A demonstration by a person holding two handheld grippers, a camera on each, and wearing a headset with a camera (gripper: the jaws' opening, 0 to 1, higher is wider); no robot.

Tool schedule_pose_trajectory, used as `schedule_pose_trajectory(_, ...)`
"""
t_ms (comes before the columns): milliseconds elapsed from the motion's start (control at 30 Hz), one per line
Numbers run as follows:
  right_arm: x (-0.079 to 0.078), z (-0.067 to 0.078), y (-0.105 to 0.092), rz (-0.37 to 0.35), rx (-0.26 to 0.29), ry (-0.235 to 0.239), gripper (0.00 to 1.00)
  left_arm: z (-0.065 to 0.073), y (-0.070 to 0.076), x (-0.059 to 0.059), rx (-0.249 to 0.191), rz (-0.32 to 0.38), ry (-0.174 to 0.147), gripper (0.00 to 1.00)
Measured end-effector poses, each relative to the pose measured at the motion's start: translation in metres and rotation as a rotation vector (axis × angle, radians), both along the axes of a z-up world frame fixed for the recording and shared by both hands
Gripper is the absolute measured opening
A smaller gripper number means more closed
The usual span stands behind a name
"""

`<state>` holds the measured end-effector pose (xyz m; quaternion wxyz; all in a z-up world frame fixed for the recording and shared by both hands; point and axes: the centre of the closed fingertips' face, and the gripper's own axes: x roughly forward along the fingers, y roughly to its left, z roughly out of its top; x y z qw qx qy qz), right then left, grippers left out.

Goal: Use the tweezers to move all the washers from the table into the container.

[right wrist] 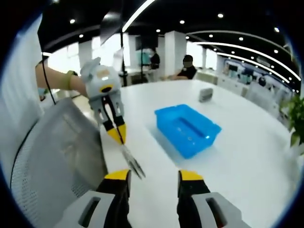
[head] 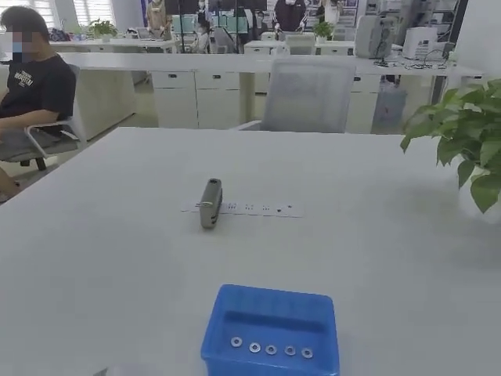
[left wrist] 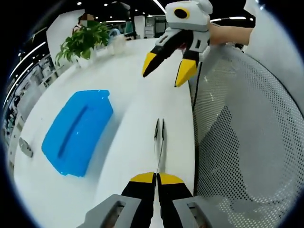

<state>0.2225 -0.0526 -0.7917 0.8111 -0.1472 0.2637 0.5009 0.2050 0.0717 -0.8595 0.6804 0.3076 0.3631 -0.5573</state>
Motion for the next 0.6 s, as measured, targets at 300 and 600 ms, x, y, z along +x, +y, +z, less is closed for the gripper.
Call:
schedule_pose_trajectory(300,0.005,0.009,-0.021,-0.09,0.019,-0.008,0.41,-0.005,0.005,0.01,0.054,0.019,-0.024,0.0)
schedule_pose_trajectory(600,0.01,0.016,-0.035,-0.163,0.063,-0.003,0.46,0.005,0.014,0.028,-0.001,0.199,-0.092,0.12)
